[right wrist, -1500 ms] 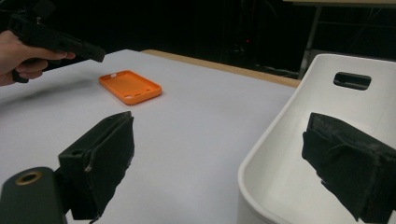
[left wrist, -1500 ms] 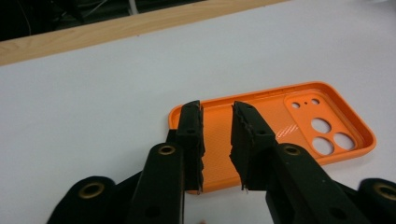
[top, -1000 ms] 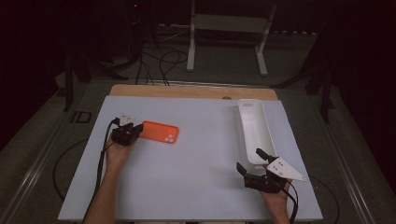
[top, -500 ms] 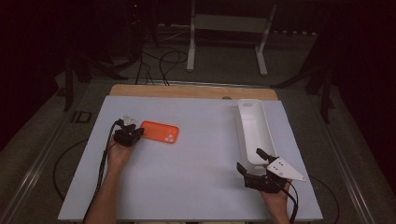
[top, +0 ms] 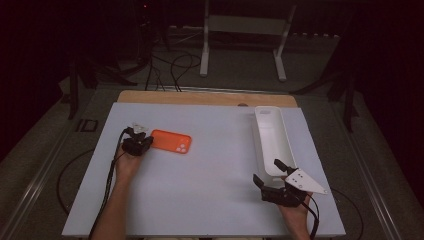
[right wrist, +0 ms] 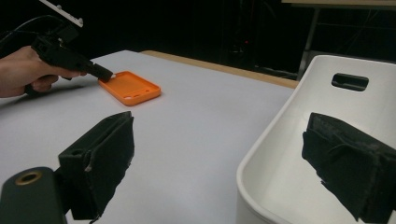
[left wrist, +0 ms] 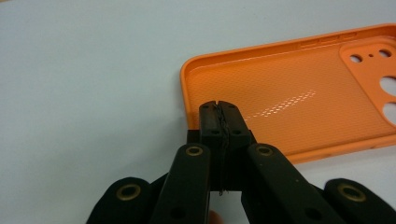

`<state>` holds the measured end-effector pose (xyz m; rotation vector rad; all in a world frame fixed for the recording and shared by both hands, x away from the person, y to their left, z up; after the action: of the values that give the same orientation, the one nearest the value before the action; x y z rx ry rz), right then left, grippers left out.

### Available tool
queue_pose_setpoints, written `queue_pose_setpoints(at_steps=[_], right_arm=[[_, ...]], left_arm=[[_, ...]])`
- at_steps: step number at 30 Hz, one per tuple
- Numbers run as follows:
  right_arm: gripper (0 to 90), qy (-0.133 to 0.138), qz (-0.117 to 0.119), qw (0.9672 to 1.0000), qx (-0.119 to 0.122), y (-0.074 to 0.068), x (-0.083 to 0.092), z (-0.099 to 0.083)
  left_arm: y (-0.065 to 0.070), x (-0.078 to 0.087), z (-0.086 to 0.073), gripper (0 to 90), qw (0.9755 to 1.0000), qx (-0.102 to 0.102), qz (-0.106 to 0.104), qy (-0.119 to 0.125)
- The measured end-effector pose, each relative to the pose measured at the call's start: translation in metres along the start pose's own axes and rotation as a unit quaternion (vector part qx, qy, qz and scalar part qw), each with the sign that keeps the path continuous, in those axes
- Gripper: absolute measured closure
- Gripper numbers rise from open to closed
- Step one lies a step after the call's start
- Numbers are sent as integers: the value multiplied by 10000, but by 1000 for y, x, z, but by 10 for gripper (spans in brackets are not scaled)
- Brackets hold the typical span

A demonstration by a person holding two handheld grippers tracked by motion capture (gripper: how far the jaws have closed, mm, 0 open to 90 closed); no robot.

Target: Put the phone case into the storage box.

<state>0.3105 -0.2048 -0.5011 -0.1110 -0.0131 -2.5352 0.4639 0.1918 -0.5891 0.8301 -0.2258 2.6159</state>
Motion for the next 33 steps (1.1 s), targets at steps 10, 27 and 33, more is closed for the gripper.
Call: queue_pose_setpoints(at_steps=[10, 27, 33], right_arm=[[93, 0, 24, 10000, 0, -1, 0, 0], [93, 6, -7, 10000, -3, 1, 2, 0], [93, 16, -26, 10000, -13, 2, 2, 1]], left_arm=[[3, 4, -1, 900, 9995, -81, -117, -289], [9, 18, -7, 900, 9962, -328, -410, -693], [14, 26, -12, 900, 9955, -388, -541, -669]])
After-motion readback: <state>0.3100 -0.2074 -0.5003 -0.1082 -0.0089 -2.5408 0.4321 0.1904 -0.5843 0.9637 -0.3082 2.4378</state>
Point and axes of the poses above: each handheld gripper's, and its own axes: x roughly backward along the jaws, z roughly out of its top, y roughly to its right, the point moved 9 cm from there along -x, roughly forward along the jaws, and after that the axes turned 9 degrees about y, right-handed, at the moved point
